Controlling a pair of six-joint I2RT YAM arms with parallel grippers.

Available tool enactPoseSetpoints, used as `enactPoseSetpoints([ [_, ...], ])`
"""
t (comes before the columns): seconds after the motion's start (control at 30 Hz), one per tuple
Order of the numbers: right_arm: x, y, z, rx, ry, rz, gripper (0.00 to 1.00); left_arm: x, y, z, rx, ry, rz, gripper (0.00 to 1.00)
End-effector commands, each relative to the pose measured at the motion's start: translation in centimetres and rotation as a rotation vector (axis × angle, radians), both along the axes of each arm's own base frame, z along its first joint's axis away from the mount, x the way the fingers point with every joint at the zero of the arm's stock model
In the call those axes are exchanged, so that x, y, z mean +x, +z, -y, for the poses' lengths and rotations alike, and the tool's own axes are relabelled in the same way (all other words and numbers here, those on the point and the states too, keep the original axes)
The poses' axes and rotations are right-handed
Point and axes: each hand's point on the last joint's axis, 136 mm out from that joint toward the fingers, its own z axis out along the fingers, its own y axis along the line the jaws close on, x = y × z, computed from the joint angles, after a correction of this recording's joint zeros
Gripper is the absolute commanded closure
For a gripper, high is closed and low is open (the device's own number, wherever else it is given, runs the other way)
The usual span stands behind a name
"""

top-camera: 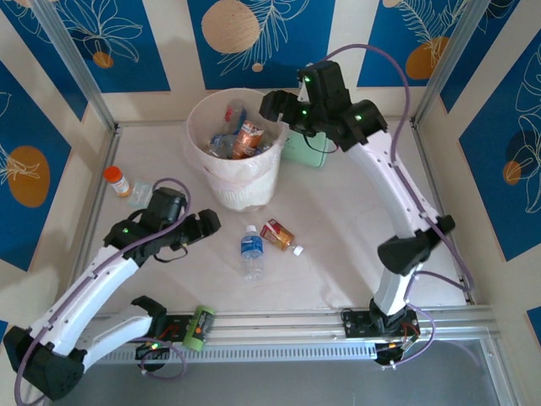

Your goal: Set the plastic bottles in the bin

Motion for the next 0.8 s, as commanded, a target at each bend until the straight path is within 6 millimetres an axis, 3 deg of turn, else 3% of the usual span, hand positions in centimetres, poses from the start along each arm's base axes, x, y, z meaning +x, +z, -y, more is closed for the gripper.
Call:
enactPoseSetpoints([
  [0.0, -2.2, 0.5, 2.2, -0.014, -0.028, 0.043, 0.17, -0.5, -1.3, 2.0, 0.02, -0.053, -0.018, 0.12],
  [0.17, -5.4, -3.6, 6.3, -0.034, -0.098, -0.025, 0.16, -2.0, -4.1, 4.5, 0.066, -0.149, -0.089, 0.1],
  [0.33, -8.5, -9.1, 10.0, -0.037, -0.161, -0.146, 0.16, -2.7, -6.0, 7.2, 0.106, -0.238, -0.124, 0.05],
  [0.57, -11.8, -16.0, 10.8, -0.044, -0.157, -0.32, 0.16, -2.4, -8.5, 9.6, 0.125, -0.273, -0.187, 0.04],
  [0.77, -12.4, -18.3, 10.7, -0.038, -0.143, -0.375, 0.15, -2.1, -10.3, 10.6, 0.157, -0.291, -0.229, 0.05],
])
